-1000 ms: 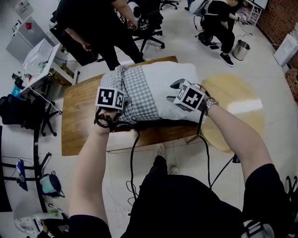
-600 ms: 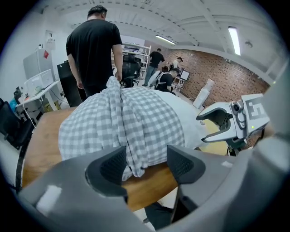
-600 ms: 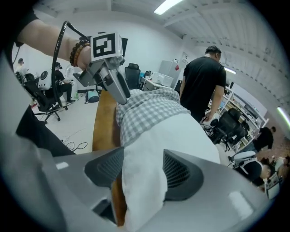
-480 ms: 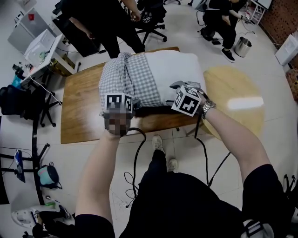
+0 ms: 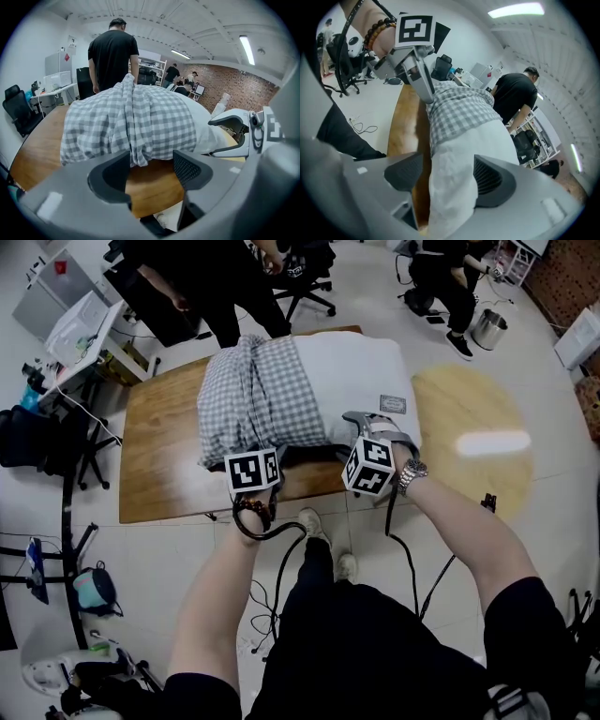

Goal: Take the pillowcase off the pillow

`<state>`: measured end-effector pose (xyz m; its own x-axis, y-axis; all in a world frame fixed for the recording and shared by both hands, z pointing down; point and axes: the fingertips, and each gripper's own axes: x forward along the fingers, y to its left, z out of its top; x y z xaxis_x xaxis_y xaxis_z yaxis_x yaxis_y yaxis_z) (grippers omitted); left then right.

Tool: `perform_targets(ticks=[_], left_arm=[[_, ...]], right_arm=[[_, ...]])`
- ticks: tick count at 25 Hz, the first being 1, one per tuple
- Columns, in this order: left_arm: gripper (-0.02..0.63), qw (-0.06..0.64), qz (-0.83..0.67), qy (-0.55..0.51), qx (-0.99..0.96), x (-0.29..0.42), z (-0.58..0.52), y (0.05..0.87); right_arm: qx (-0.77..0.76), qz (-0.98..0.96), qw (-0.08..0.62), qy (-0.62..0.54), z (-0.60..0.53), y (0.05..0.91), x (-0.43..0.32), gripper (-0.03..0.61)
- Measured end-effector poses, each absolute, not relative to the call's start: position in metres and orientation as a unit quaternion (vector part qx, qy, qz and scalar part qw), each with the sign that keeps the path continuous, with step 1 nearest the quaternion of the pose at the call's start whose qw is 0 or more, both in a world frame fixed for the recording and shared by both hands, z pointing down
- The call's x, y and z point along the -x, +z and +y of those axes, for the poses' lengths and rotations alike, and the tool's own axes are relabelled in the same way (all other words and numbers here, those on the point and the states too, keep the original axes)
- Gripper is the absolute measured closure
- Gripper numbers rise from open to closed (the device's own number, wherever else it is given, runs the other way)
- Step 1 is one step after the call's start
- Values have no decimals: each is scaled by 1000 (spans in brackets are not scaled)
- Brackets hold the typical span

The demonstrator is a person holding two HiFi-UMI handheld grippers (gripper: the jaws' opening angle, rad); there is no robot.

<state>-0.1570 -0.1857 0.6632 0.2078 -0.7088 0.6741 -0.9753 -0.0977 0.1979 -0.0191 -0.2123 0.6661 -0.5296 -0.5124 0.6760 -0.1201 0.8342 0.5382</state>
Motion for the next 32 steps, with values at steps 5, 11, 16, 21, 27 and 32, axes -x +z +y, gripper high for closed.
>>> perform_targets(ticks=[5,11,16,21,27,32], left_arm=[[313,305,-609,197,-705,168,-187,693],[313,320,-612,194,-697,174,-202,721],[379,339,-614,185,-689,183,-216,737],[594,335,-627,168,-683,200,-221,731],[604,330,-641,155,-675,222,-218,704],[604,332,-657,155,-658,253,-213,694]], right_arm=[[-226,-813,460,-277,-225,684,25,239],[-241,-772,492,-323,-249,703,29,235],[-245,-748,511,-345,-261,707,32,328],[-255,-749,505,-346,-267,699,27,464],[-265,-754,505,-327,-279,677,13,537],[-270,-753,503,-327,-286,666,5,545]])
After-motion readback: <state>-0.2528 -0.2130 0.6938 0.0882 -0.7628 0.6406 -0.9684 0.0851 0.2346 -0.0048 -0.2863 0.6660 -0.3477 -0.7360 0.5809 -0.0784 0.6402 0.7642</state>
